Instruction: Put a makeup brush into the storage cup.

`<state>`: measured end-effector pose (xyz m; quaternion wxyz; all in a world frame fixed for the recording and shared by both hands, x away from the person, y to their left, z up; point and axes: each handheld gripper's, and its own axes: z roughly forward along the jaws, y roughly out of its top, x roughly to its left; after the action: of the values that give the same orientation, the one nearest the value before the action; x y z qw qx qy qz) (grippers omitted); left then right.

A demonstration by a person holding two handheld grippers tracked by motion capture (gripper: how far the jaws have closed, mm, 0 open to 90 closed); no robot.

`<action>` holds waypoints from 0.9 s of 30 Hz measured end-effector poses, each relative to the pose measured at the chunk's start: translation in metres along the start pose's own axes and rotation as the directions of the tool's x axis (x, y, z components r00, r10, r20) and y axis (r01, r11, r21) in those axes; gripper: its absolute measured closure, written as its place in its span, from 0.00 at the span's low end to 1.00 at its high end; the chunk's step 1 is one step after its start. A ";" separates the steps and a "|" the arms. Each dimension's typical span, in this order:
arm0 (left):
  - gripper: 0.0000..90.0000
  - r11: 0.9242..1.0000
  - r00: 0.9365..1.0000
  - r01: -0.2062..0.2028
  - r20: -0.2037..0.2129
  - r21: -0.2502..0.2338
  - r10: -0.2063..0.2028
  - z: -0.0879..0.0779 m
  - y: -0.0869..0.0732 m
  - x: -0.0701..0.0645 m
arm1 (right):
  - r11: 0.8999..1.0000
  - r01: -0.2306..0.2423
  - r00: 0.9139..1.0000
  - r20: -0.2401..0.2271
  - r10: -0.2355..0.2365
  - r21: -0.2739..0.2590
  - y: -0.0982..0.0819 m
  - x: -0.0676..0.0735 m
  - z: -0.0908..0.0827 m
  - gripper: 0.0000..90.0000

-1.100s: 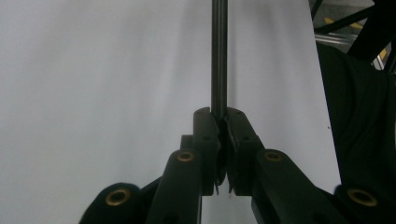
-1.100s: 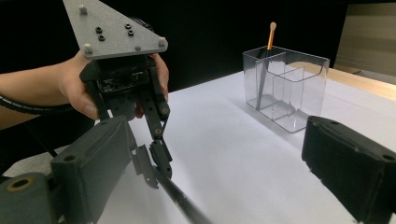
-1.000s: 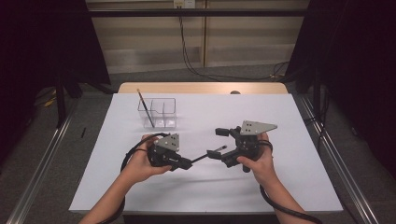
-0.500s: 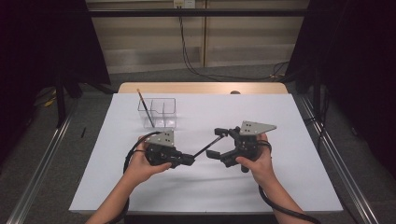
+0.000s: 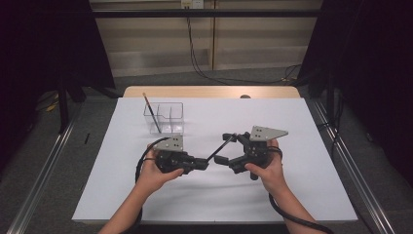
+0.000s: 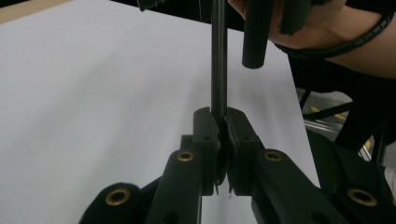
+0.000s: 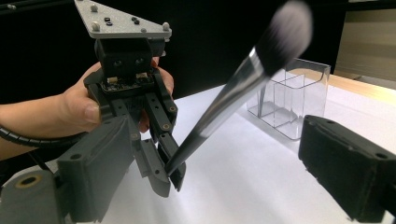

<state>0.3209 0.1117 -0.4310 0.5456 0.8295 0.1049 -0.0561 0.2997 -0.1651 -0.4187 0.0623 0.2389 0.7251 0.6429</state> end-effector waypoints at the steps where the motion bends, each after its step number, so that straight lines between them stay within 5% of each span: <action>1: 0.93 1.000 1.000 0.006 0.000 -0.017 -0.006 0.001 0.000 0.000 | 1.000 0.000 1.000 0.003 0.000 -0.003 0.000 0.000 0.000 0.12; 17: 0.94 0.996 1.000 0.027 0.003 -0.083 -0.027 0.013 0.006 0.001 | 1.000 -0.010 1.000 0.025 0.011 -0.028 0.001 0.000 -0.001 0.25; 27: 0.93 0.995 0.999 0.036 -0.003 -0.098 -0.037 0.013 0.005 0.003 | 1.000 -0.017 1.000 0.022 0.017 -0.015 -0.001 -0.001 -0.002 0.53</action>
<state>0.3254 0.0977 -0.4323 0.5843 0.7999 0.1241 -0.0588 0.2999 -0.1672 -0.4194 0.0668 0.2518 0.7175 0.6460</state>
